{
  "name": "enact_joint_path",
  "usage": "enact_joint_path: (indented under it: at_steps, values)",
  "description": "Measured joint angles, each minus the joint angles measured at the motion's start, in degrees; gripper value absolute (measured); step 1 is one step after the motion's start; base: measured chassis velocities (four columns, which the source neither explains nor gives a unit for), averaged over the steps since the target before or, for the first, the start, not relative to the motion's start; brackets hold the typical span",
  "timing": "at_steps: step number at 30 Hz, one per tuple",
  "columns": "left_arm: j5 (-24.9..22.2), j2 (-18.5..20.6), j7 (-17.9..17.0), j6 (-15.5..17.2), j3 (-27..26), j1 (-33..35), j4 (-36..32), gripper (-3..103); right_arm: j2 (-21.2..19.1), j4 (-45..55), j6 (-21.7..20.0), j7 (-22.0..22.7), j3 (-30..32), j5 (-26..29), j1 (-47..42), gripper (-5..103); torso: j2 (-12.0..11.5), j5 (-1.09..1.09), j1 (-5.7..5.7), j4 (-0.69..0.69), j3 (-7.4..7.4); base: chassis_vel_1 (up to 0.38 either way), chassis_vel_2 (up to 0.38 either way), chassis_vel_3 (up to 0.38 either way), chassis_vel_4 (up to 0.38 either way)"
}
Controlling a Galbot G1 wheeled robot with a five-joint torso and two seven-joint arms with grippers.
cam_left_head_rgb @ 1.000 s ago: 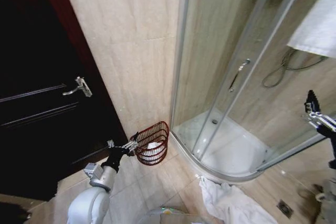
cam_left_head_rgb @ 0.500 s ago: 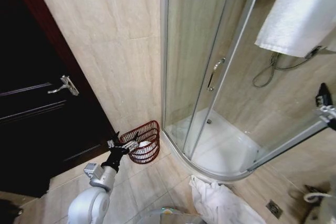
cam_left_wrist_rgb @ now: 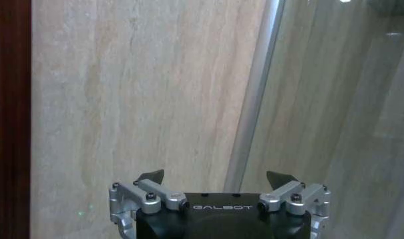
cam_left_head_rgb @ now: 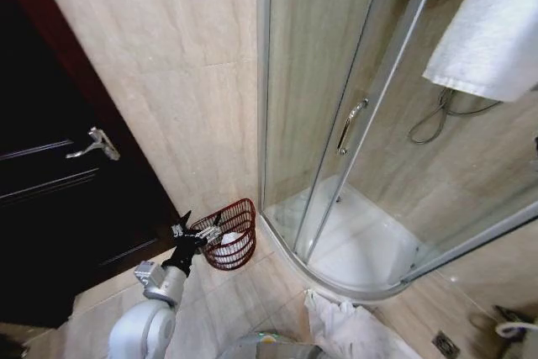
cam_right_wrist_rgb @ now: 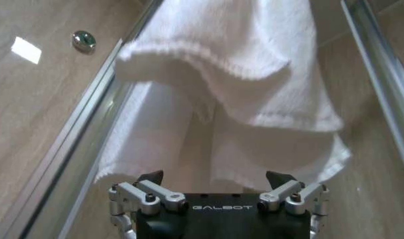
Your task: Discard the used towel into the hamper.
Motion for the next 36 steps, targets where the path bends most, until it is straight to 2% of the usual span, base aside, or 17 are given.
enact_joint_path:
  at_steps: [5, 6, 9, 19, 29, 30, 33, 34, 36]
  values:
    - [0.0, 0.0, 0.0, 0.0, 0.0, 0.0, 0.0, 100, 2.6, 0.0, 2.6, -1.0, -1.6, -1.2, -2.5, 100, 0.0, -0.03, 0.05, -0.01, 0.02, -0.134, 0.163, 0.128, -0.095]
    - [0.0, 0.0, 0.0, 0.0, 0.0, 0.0, 0.0, 100, 3.1, 0.0, 2.7, -0.9, -2.2, -1.4, -2.8, 100, 0.0, 0.02, 0.03, -0.04, 0.01, -0.095, 0.075, 0.032, -0.013]
    - [0.0, 0.0, 0.0, 0.0, 0.0, 0.0, 0.0, 100, 2.8, 0.0, 1.0, 0.5, -2.6, -1.5, -1.6, 100, 0.0, -0.03, 0.01, -0.04, 0.00, -0.016, 0.030, -0.006, -0.026]
    - [0.0, 0.0, 0.0, 0.0, 0.0, 0.0, 0.0, 100, 2.7, 0.0, 0.5, 0.9, -3.4, -1.7, -0.9, 100, 0.0, 0.00, -0.02, -0.03, -0.01, 0.036, -0.040, -0.034, 0.046]
    - [0.0, 0.0, 0.0, 0.0, 0.0, 0.0, 0.0, 100, 2.7, 0.0, 0.0, 0.8, -5.0, -2.0, -0.4, 100, 0.0, 0.03, -0.01, -0.04, -0.01, 0.150, -0.146, -0.146, 0.145]
    - [0.0, 0.0, 0.0, 0.0, 0.0, 0.0, 0.0, 100, 2.6, 0.0, 0.0, 0.7, -5.1, -2.0, -0.4, 100, 0.0, -0.06, -0.01, -0.02, -0.01, 0.216, -0.205, -0.213, 0.219]
    - [0.0, 0.0, 0.0, 0.0, 0.0, 0.0, 0.0, 100, 2.6, 0.0, 0.0, 0.2, -5.5, -1.9, -0.5, 100, 0.0, 0.03, -0.01, -0.01, -0.01, 0.267, -0.252, -0.225, 0.272]
    - [0.0, 0.0, 0.0, 0.0, 0.0, 0.0, 0.0, 100, 2.5, 0.0, 0.0, 0.4, -5.7, -2.0, -0.4, 100, 0.0, -0.05, -0.01, -0.01, 0.00, 0.274, -0.246, -0.258, 0.273]
    - [0.0, 0.0, 0.0, 0.0, 0.0, 0.0, 0.0, 100, 2.4, 0.0, -0.1, 1.2, -5.9, -2.0, -0.2, 100, 0.0, 0.06, -0.05, -0.05, -0.02, 0.262, -0.242, -0.258, 0.261]
